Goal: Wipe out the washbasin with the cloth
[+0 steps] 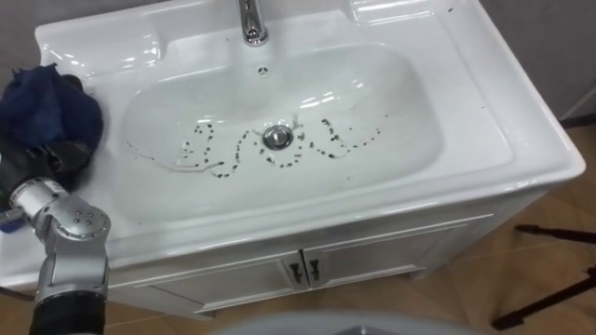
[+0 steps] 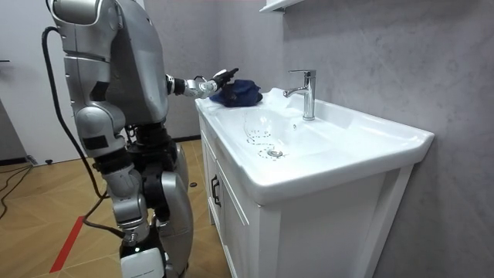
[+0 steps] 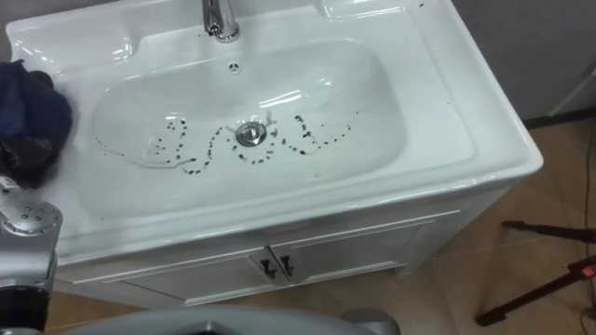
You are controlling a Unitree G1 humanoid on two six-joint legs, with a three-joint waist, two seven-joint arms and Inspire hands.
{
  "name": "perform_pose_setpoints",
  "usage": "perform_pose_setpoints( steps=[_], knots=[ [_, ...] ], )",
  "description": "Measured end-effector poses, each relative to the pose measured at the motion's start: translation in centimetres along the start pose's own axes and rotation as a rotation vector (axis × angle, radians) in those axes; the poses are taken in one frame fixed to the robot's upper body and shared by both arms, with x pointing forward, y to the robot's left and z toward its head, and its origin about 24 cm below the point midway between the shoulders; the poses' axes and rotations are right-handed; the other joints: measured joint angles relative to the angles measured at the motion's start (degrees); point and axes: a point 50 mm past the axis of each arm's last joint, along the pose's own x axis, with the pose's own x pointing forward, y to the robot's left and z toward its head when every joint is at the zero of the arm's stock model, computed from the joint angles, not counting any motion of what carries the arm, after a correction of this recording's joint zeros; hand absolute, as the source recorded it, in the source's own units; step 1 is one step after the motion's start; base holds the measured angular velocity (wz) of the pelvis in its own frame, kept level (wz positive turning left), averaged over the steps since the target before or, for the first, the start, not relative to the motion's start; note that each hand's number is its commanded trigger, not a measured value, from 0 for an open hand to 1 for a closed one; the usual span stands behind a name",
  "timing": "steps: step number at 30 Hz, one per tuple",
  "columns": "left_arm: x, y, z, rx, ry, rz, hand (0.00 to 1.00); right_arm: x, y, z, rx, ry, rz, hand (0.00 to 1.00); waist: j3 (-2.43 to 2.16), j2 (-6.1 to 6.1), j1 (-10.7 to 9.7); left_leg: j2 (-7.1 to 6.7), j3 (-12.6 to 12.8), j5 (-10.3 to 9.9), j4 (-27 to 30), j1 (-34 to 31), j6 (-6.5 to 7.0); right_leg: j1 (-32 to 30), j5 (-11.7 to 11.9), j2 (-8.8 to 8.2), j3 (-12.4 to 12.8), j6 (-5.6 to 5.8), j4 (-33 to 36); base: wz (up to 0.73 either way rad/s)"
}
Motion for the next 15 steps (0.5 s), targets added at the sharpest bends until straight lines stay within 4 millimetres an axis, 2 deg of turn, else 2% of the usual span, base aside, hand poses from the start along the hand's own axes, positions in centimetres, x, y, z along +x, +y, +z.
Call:
perform_pose_setpoints(
  steps=[8,15],
  knots=[
    [-0.3,-0.4,-1.5,0.056,0.063,-0.024,0.0,0.0,0.2,-0.1,0.024,0.011,0.006,0.0,0.14,0.28,0.1,-0.01,0.0,0.0,0.0,0.1,0.0,0.1,0.0,-0.01,0.0,0.0,0.0,0.0],
    [-0.3,-0.5,-1.7,0.075,0.085,-0.034,0.0,0.0,0.1,0.2,0.023,0.022,0.004,0.0,0.11,0.62,0.3,-0.01,0.0,0.0,0.0,0.0,0.0,0.0,0.0,-0.01,-0.1,0.0,0.0,0.0]
  ],
)
